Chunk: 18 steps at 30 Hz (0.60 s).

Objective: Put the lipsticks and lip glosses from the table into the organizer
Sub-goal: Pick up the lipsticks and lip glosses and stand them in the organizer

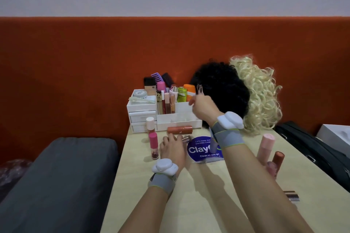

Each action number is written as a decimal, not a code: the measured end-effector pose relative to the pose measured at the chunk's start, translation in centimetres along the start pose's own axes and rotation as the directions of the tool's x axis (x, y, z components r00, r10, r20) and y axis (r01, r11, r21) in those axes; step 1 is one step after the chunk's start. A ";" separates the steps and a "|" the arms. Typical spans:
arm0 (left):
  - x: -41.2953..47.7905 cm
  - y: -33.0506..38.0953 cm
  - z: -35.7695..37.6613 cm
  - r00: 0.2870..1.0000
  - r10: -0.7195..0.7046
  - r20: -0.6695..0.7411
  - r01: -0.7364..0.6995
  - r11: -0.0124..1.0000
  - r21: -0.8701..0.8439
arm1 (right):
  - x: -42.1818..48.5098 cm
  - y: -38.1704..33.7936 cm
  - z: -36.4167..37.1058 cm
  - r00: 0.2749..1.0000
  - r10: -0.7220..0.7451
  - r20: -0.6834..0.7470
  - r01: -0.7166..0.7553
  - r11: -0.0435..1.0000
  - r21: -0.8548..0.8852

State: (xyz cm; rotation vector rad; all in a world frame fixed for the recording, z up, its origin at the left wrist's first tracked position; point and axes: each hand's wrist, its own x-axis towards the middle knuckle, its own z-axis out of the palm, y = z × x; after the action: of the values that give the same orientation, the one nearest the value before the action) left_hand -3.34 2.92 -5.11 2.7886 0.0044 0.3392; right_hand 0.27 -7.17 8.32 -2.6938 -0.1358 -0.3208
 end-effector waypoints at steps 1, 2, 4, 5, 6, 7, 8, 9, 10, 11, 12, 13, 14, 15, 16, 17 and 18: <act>0.1 -0.4 -0.1 1.000 0.012 -0.009 -0.012 1.000 -0.002 | 0.4 -1.1 1.0 0.997 -0.036 0.061 0.037 0.999 -0.017; 0.0 -0.3 -0.1 1.000 0.023 -0.006 -0.023 1.000 -0.013 | 0.4 -1.6 1.9 0.990 -0.056 0.127 0.062 0.997 -0.048; -0.1 -0.3 -0.1 0.999 0.039 0.016 -0.039 0.999 -0.018 | 0.5 -2.0 4.0 0.964 -0.063 0.259 0.099 0.986 -0.131; -0.3 -0.1 0.1 0.998 0.051 0.028 -0.051 0.999 -0.015 | 0.6 -1.8 5.0 0.950 -0.049 0.309 0.107 0.979 -0.172; -0.4 0.0 0.0 0.998 0.052 0.031 -0.052 0.999 -0.014 | 0.7 -1.7 6.0 0.936 -0.027 0.351 0.101 0.976 -0.193; -0.3 -0.1 -0.1 0.998 0.052 0.031 -0.051 0.999 -0.018 | 0.9 -1.6 6.9 0.927 -0.001 0.375 0.085 0.975 -0.207; -0.2 -0.1 -0.1 0.998 0.048 0.029 -0.047 0.998 -0.028 | 1.1 -1.5 7.6 0.922 0.019 0.387 0.072 0.973 -0.219; 0.0 -0.3 0.0 0.999 0.044 0.027 -0.043 0.999 -0.033 | 1.2 -1.5 8.0 0.919 0.033 0.392 0.059 0.974 -0.220; 0.1 -0.3 0.0 0.999 0.039 0.031 -0.038 0.999 -0.037 | 1.4 -1.4 8.3 0.919 0.042 0.393 0.046 0.976 -0.211; 0.1 -0.3 0.0 0.999 0.035 0.037 -0.033 0.999 -0.042 | 1.6 -1.3 8.6 0.917 0.052 0.395 0.029 0.980 -0.196; 0.2 -0.4 0.1 0.998 0.033 0.046 -0.031 0.998 -0.051 | 1.7 -1.2 8.8 0.912 0.063 0.405 0.018 0.981 -0.192; 0.1 -0.5 0.1 0.998 0.032 0.050 -0.029 0.998 -0.059 | 1.8 -1.1 9.0 0.905 0.069 0.419 0.019 0.979 -0.201; 0.1 -0.6 0.1 0.998 0.028 0.051 -0.024 0.997 -0.067 | 1.9 -0.9 9.2 0.901 0.075 0.428 0.023 0.976 -0.219; 0.1 -0.7 0.1 0.999 0.025 0.047 -0.022 0.997 -0.072 | 2.1 -0.7 9.4 0.900 0.080 0.428 0.024 0.972 -0.232; 0.1 -0.7 0.1 0.999 0.020 0.040 -0.017 0.997 -0.075 | 2.2 -0.6 9.5 0.901 0.084 0.426 0.021 0.971 -0.237; 0.2 -0.7 0.0 0.999 0.014 0.036 -0.011 0.997 -0.082 | 2.4 -0.5 9.5 0.908 0.079 0.412 0.024 0.971 -0.239; 0.0 -0.6 -0.1 0.999 0.009 0.038 -0.005 0.996 -0.085 | 2.3 -0.4 9.3 0.921 0.070 0.384 0.028 0.969 -0.244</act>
State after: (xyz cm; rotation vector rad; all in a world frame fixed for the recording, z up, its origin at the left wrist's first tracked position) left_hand -3.29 3.54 -5.25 2.7108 -0.0281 0.2809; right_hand 4.36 -2.74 0.85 -2.9714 -0.1936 0.2299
